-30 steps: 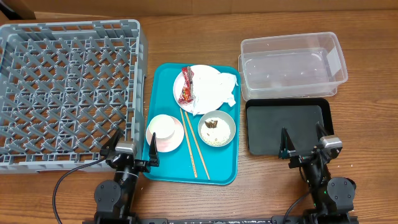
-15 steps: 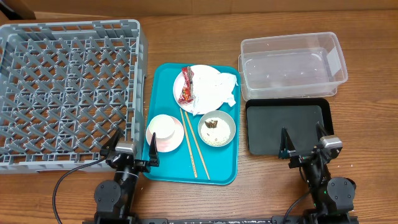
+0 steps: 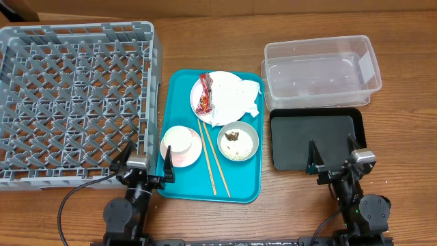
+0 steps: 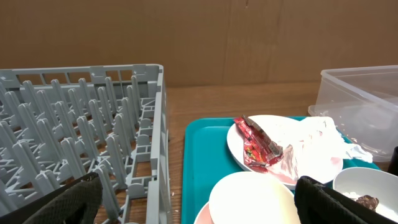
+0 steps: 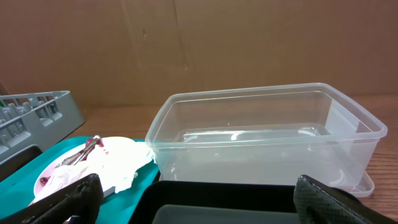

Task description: Sort waste into correct bins and load items into the dishwasher

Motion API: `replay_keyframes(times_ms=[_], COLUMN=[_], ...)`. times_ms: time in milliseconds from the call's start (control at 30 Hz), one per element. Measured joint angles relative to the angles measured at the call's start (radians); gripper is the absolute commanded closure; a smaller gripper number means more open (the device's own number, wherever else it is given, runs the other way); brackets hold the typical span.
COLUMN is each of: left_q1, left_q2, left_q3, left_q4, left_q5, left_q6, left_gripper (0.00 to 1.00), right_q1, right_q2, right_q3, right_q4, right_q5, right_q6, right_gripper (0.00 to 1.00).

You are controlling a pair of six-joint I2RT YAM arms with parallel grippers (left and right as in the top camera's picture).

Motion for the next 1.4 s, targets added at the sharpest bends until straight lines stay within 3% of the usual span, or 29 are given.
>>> replay_keyframes(times_ms=[500,667,1033,1400], left_q1=[0.0,0.0,0.0,0.0], left_q2=[0.0,0.0,0.021,0.404], left_q3=[0.0,0.0,0.073,0.39], left_q4=[0.0,0.0,-0.108,-0.35], left_q5=[0.0,0.0,0.007,0.006], left_q6=[0.0,-0.011,-0.08,-0.084], left_gripper=[0.0,0.0,0.0,0.0], right_q1=[0.0,0.0,0.0,0.0], right_q2=[0.0,0.0,0.014,0.306], right_q3=[0.0,0.0,0.078,0.349], right_q4=[0.001,-0.003,-0.178,-0.33], right_q5=[0.0,0.0,0.012,-0.006], right_q6=[0.003,0.079,0.192,0.206], right_gripper=[0.0,0.0,0.0,0.0])
